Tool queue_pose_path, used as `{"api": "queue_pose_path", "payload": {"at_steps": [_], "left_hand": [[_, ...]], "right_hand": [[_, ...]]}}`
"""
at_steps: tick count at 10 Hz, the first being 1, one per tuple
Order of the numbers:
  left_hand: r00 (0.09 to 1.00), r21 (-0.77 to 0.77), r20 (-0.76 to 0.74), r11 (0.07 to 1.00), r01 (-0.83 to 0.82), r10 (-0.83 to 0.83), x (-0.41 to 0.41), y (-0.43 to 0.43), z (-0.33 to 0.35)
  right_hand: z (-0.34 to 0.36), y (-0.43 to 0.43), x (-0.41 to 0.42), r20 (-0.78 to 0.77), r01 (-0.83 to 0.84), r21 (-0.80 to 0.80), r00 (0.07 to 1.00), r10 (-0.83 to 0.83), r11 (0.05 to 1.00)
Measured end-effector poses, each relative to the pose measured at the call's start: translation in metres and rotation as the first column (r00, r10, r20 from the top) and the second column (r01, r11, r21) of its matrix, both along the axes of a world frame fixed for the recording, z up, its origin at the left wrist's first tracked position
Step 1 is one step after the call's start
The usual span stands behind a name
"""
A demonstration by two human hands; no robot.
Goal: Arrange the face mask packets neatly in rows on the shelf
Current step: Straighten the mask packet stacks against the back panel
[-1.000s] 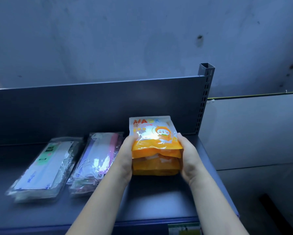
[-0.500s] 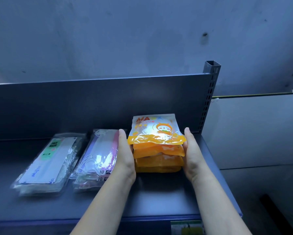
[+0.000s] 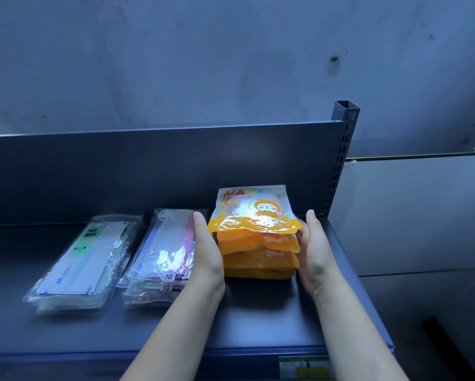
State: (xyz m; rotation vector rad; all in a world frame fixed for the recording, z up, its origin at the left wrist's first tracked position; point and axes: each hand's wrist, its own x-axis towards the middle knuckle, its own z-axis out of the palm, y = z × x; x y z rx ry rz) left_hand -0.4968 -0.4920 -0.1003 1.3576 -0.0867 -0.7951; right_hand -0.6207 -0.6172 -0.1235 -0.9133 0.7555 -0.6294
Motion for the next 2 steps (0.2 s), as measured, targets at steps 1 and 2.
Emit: {"api": "queue_pose_path", "payload": {"at_steps": [1,2], "left_hand": [[1.000,-0.010,0.024,1.000,-0.003,0.003,-0.0058,0.0023,-0.0002],[1.000,0.008,0.008,1.000,0.009,-0.009,-0.0111,0.0039,0.0068]], "right_hand": [[-0.0056,-0.0004,-0.0011,-0.020,0.003,-0.005,1.000,-0.003,1.000],[0.0025,0.0044,-0.0029,-0.046,-0.005,-0.050,0.999,0.002,0.999]]}}
